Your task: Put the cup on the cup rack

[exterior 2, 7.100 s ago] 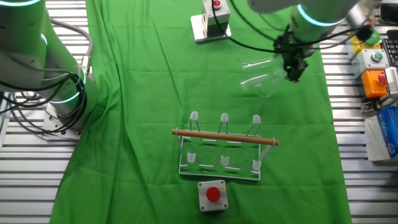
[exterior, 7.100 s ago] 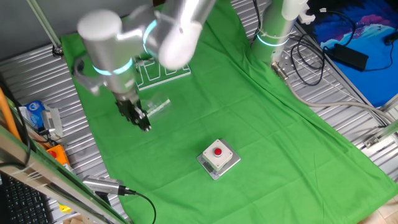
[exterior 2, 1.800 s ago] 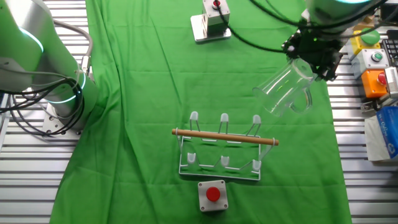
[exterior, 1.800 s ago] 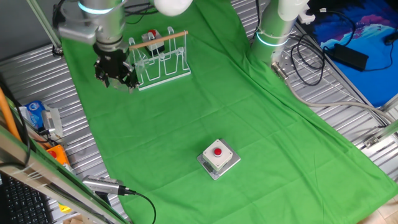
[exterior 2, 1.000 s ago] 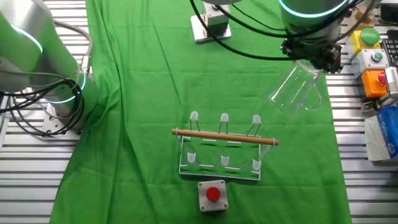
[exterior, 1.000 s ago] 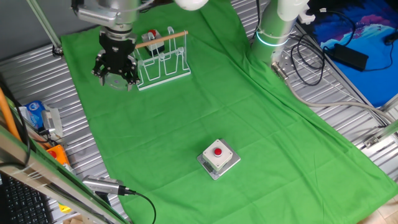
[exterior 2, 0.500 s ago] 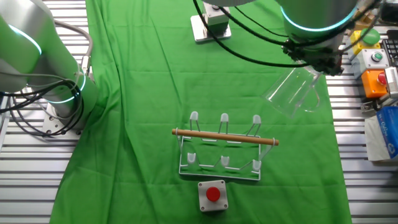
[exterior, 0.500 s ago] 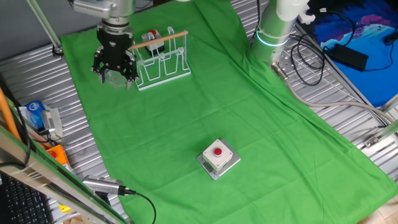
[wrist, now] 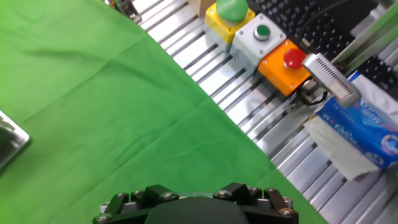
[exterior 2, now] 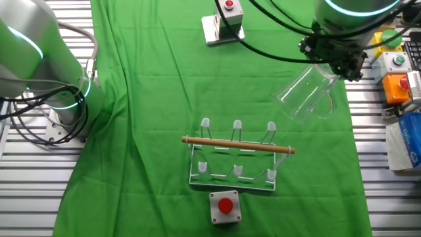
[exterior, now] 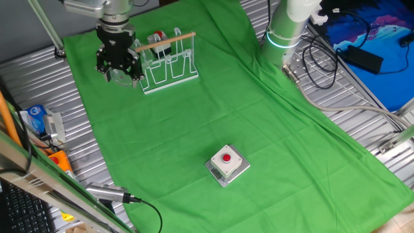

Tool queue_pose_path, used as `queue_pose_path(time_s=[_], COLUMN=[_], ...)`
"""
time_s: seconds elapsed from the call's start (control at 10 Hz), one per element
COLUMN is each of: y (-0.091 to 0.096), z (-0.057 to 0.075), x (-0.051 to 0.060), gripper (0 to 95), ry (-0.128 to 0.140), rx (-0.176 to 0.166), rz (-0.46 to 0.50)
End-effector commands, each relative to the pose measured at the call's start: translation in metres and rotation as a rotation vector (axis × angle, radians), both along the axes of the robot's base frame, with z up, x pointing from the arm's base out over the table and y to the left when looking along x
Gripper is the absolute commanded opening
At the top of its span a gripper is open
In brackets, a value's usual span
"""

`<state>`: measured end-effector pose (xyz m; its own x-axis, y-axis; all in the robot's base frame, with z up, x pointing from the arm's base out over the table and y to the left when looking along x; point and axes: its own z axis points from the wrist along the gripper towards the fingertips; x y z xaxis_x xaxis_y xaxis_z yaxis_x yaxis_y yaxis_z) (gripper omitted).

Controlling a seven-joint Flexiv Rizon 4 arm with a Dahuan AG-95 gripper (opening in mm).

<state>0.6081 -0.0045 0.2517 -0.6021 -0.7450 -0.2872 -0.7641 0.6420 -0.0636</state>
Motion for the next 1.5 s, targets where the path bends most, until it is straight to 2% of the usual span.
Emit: queue_pose_path(time_s=[0.1,0.2,0.4,0.8,1.2,1.5], y=[0.0,0.0,-0.001,-0.004,-0.014,-0.012], z=[-0.001,-0.001,-0.001,-0.004,-0.012,-0.015], x=[-0.001,-0.001,0.0,0.0,0.003,0.003], gripper=[0.0,0.0,0.0,0.0,0.0,0.0], ry=[-0.083,-0.083,-0.116,-0.145,-0.157,-0.157], rx=[0.035,0.038,0.06,0.084,0.103,0.112], rz=[0.023,0.022,0.016,0.012,0.022,0.015])
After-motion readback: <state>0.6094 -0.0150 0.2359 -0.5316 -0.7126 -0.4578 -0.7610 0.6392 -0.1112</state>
